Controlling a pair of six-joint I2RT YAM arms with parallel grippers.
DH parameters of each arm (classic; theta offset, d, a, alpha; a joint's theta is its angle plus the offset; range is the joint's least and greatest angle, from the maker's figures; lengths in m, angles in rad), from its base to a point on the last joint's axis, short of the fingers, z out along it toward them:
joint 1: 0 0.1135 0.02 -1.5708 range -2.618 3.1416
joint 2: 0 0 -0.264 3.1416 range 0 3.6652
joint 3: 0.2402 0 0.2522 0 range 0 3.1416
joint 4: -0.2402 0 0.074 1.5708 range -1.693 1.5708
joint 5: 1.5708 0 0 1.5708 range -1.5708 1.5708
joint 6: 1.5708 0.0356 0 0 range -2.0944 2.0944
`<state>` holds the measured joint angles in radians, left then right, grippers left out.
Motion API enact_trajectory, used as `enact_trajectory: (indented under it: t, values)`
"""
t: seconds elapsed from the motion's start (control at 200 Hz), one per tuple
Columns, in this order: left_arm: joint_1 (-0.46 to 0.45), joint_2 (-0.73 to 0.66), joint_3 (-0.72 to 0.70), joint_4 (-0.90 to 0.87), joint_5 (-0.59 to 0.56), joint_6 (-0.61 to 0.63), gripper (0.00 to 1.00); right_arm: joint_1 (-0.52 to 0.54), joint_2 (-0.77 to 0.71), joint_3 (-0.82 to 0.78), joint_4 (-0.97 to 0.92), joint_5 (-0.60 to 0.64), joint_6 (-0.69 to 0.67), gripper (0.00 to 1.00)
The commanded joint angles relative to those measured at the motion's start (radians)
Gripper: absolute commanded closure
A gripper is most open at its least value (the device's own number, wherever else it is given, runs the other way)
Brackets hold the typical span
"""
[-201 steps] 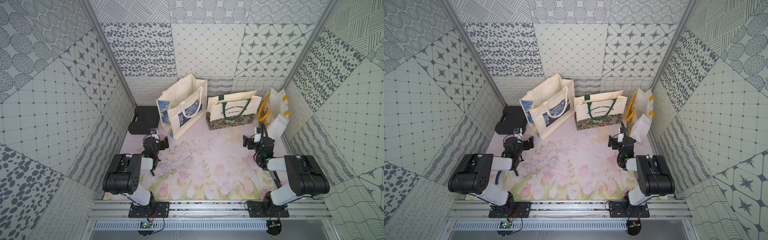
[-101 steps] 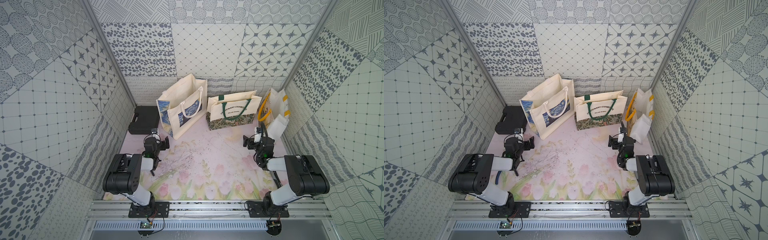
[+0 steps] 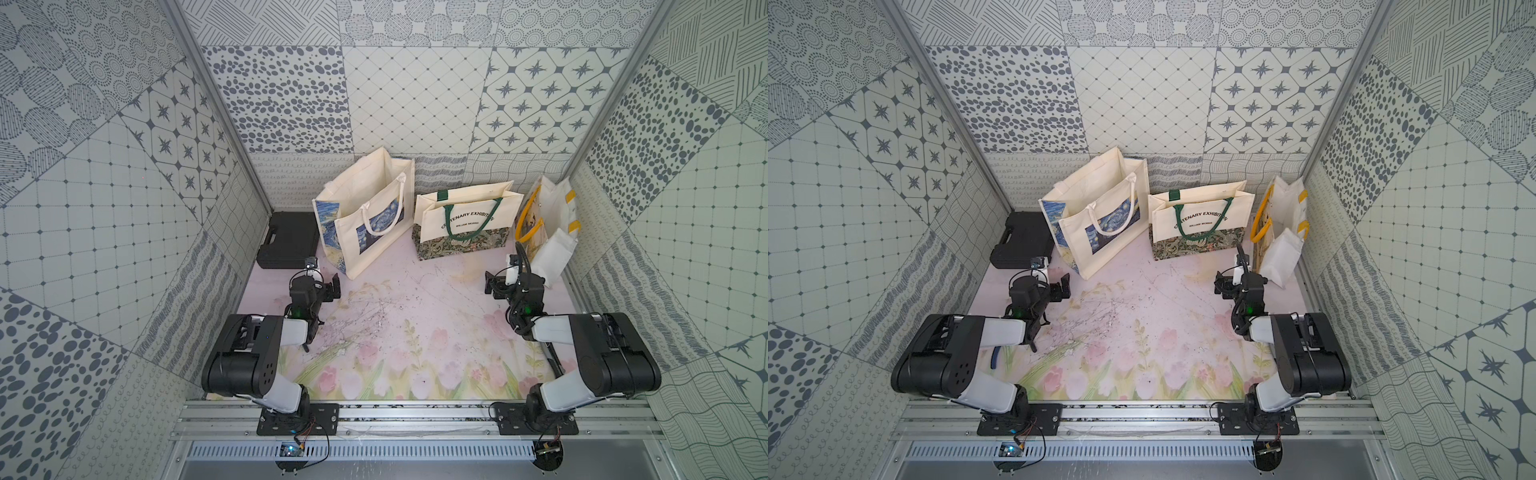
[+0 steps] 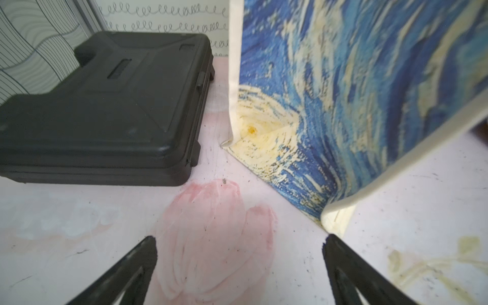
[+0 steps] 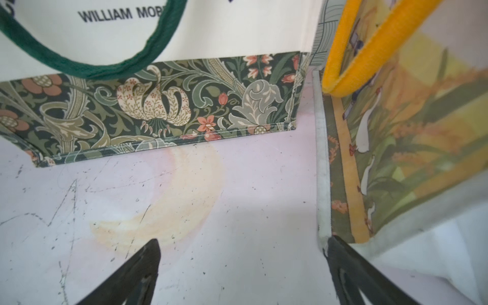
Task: Put away the canvas bag
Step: Move the canvas bag to the center of the board.
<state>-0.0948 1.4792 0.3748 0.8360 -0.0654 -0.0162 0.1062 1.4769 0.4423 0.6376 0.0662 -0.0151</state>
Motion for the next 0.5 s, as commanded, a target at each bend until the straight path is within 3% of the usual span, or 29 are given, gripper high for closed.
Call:
enact_trajectory:
  t: [0.0,0.13,0.23,0.355,0.49]
  values:
    - [-0.082,-0.189,0.028,-0.136,-0.235,0.046,0.0,0.1,-0.128,0.114,-0.172,0.129,-0.086,0.01]
    - [-0.102,-0.422,0.144,-0.458,-0.264,-0.072,0.0,0.235,-0.227,0.247,-0.446,0.359,-0.044,0.01]
    - [-0.101,-0.536,0.281,-0.698,-0.191,-0.165,0.0,0.293,-0.275,0.374,-0.714,0.47,0.056,0.01]
    - [-0.1,-0.568,0.401,-0.822,0.093,-0.178,0.0,0.326,-0.341,0.418,-0.861,0.42,0.115,0.01]
    - [-0.067,-0.474,0.522,-0.909,0.255,-0.223,0.01,0.327,-0.406,0.404,-0.914,0.297,0.222,0.01]
